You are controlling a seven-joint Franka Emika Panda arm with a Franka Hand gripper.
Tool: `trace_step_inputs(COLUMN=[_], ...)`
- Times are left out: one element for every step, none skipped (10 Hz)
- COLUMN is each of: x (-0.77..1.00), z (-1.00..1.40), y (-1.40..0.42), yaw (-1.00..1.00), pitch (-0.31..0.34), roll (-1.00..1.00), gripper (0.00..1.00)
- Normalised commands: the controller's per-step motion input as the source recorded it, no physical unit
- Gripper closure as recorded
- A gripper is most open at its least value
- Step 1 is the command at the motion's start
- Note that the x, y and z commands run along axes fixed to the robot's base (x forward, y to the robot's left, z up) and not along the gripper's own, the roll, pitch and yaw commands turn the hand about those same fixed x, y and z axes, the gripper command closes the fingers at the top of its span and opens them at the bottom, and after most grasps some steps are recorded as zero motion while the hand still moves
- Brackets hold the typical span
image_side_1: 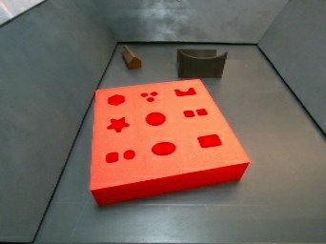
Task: Pick up the 3 prong object. Move up. Place the 3 prong object on the fixture. Regrasp the 3 prong object. Move to above the board. Insert the 3 prong object.
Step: Pick up the 3 prong object.
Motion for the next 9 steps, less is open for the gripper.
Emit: trace_step_inputs(x=[-0.02, -0.21, -0.12, 0.00, 0.00, -0.37, -0.55, -0.53, -0.51], z=[0.00, 0.00, 0.00, 0.00, -0.15, -0.49, -0.65, -0.72, -0.83], y=[0.00, 0.00, 0.00, 0.02, 0.00, 0.00, 0.00, 0.00, 0.00], yaw=[0.00, -0.10, -0.06, 0.00, 0.00, 0.32, 0.67, 0.71, 0.70], pitch=[0.000, -0.051, -0.047, 0.000, 0.000, -0.027, -0.041, -0.074, -0.113], roll=[0.00, 0.00, 0.00, 0.00, 0.00, 0.00, 0.09, 0.03, 0.02], gripper=[0.00, 0.00, 0.00, 0.00, 0.00, 0.00, 0.00, 0.00, 0.00])
